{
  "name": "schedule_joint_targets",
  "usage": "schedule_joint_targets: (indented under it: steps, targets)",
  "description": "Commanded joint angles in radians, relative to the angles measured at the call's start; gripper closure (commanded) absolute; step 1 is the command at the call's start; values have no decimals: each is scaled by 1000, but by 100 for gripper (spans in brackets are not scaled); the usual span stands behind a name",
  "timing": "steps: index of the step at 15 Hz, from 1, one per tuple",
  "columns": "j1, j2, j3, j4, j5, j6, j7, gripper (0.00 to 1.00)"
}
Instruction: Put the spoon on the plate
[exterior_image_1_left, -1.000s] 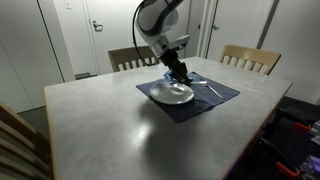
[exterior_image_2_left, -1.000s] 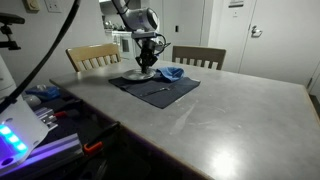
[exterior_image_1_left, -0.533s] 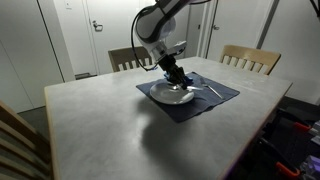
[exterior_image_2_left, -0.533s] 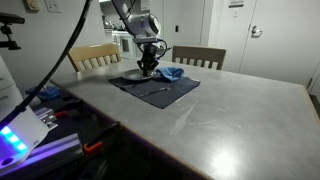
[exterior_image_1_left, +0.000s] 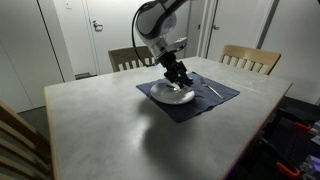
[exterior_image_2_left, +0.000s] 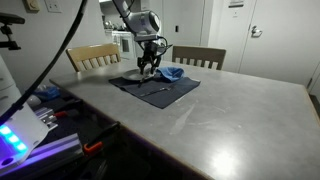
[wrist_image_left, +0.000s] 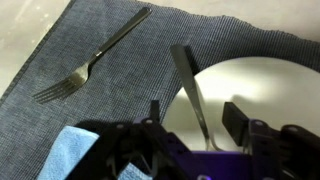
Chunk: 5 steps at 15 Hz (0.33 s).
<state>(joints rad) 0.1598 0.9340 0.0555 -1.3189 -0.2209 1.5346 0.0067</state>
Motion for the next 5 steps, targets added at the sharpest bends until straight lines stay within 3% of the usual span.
schedule_joint_targets:
  steps: [1, 5]
  targets:
    - [5, -135, -27, -142, 0, 39, 78, 3]
    - [11, -225, -40, -235, -19, 64, 146, 0]
